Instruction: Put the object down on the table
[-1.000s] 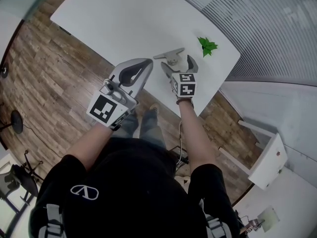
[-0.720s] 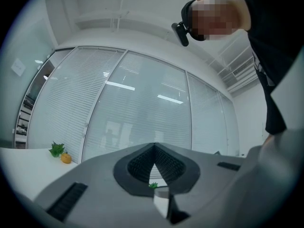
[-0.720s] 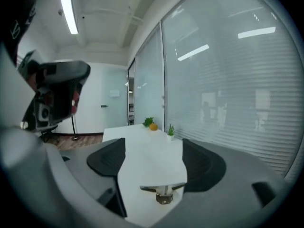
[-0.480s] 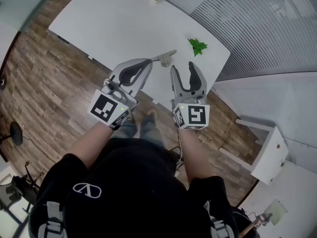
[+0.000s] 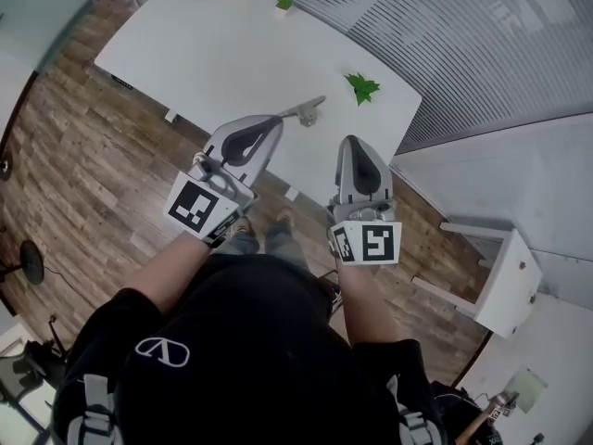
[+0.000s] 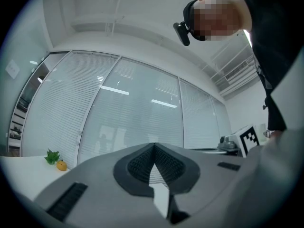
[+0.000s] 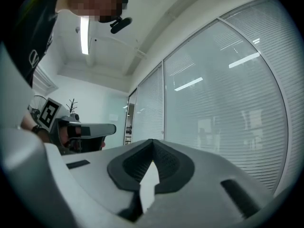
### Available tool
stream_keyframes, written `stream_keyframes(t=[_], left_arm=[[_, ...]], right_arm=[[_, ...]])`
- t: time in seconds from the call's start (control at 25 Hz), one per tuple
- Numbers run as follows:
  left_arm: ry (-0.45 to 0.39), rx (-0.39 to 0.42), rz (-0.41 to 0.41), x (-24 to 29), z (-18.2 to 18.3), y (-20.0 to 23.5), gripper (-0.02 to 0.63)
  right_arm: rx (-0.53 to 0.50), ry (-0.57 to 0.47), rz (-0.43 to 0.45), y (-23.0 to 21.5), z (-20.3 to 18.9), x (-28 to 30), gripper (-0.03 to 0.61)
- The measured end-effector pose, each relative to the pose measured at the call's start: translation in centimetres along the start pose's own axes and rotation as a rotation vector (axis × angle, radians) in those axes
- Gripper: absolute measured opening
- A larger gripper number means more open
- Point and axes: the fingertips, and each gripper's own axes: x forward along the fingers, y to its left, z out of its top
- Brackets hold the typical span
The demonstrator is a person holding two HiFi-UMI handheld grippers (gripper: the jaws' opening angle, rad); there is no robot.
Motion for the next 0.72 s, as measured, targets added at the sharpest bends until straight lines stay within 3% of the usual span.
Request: stream_keyframes(t=[0.28,0.72], left_arm=[[0.002,-0.009,-0.035,-1.8,1.1,-1.6,0.005],[0.01,0.024,0.017,-1.9,1.7,-5.2,0.005]], right_arm=[[-0.009,0.002,-0.017,1.3,1.8,-2.1,0.01],[0.061,-0.01,0.029,-0.5,2.0,-6.1,0.012]])
